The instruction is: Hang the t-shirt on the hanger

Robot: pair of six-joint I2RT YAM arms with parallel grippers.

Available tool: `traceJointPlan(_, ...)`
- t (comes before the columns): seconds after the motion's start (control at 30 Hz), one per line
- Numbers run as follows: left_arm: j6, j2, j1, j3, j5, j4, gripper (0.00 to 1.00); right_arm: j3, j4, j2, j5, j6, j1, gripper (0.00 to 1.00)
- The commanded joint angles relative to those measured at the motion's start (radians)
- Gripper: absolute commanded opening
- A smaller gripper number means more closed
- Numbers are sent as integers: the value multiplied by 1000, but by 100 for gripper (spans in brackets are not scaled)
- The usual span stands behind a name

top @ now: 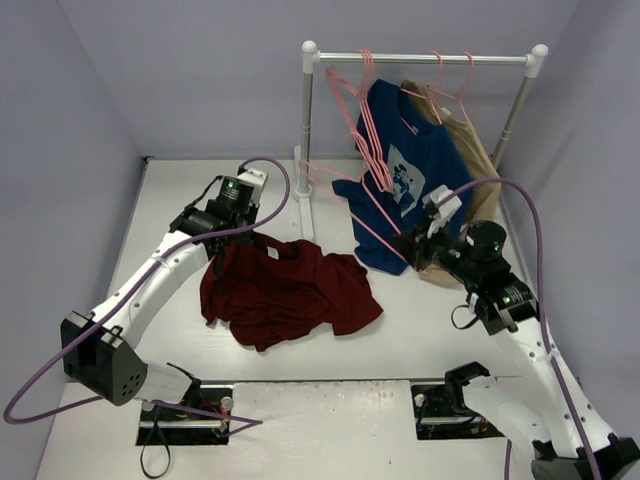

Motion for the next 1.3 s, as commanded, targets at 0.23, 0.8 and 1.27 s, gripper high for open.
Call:
traceJointPlan(0.23,120,35,41,142,147,73,0,-102,66,-98,-251,101,53,0)
traceJointPlan(0.8,68,46,53,179,169,67,0,-110,68,-52,-273,115,109,0)
traceJointPlan(1.27,75,-4,53,158,340,58,0,-117,91,16,-214,82,148,0)
